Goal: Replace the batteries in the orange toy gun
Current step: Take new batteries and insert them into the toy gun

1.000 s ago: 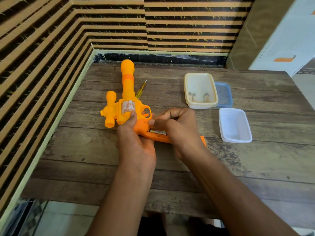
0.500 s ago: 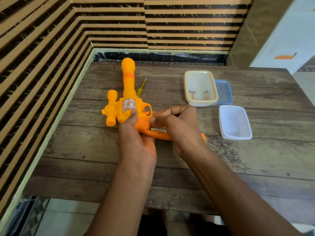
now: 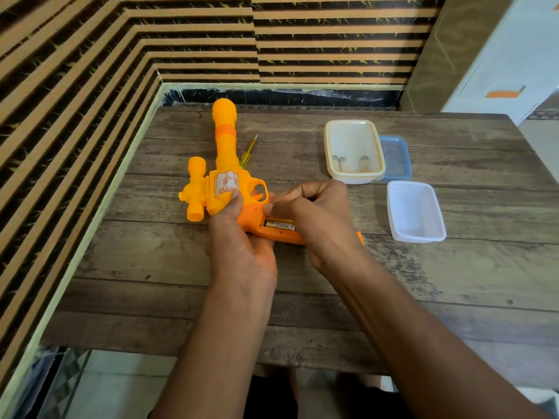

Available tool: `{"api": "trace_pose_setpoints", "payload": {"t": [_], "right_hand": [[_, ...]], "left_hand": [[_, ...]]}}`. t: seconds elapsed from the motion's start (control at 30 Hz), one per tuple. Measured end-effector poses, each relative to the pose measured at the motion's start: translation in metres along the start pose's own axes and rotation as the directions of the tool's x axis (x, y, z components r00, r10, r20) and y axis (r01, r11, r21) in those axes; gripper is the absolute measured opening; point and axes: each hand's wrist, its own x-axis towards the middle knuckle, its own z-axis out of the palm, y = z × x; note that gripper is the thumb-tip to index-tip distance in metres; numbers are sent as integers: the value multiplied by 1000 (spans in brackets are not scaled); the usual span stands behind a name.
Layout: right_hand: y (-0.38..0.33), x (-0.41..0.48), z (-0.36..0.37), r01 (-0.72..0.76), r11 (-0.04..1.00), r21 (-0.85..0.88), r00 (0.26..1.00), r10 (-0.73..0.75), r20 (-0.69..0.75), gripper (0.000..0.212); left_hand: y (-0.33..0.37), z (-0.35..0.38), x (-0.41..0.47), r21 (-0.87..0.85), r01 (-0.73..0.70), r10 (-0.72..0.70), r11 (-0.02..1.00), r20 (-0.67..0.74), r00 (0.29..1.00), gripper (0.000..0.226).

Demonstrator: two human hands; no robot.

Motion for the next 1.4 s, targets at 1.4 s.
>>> {"api": "trace_pose_setpoints", "payload": {"t": [1.4], "right_hand": [[-16,-9,-53,272,870,-411,960,-277,48,4]], "left_hand": [[5,8,-10,-58,-33,33,998,2,999,34]]}}
